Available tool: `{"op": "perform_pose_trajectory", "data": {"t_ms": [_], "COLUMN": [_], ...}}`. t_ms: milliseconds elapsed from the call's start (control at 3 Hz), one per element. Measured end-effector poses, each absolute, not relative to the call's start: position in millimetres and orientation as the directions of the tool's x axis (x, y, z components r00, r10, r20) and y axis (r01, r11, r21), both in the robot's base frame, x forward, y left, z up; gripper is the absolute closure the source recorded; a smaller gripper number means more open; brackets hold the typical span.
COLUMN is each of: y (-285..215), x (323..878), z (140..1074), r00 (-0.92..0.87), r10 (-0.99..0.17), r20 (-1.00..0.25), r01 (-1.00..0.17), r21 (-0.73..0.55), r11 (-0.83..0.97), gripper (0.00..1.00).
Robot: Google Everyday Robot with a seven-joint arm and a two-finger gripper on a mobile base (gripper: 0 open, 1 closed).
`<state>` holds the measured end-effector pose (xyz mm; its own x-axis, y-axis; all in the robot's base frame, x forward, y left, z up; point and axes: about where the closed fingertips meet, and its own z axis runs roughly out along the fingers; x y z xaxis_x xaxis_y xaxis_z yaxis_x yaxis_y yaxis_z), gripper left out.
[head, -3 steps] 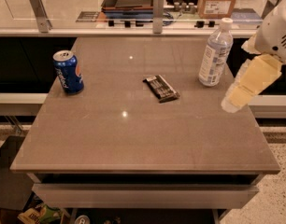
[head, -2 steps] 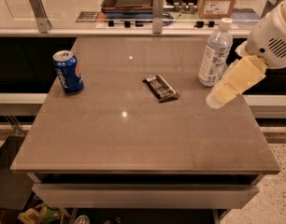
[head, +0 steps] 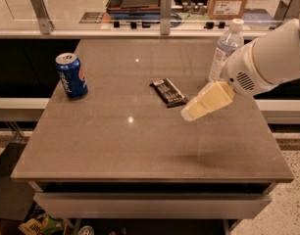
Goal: Pick rxbar chocolate
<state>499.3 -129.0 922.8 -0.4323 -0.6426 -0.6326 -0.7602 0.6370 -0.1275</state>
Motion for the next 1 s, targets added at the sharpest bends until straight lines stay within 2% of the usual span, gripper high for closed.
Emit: {"op": "perform_pose_trajectory", "data": {"t_ms": [1000], "y": [-120.2], "x": [499.7], "z": [868.9], "r00": [-0.414], "r10": [-0.642], "r20": [-0.646], "r01": [-0.786], "r21": [-0.102], "r11": [0.61], "gripper": [0.0]}}
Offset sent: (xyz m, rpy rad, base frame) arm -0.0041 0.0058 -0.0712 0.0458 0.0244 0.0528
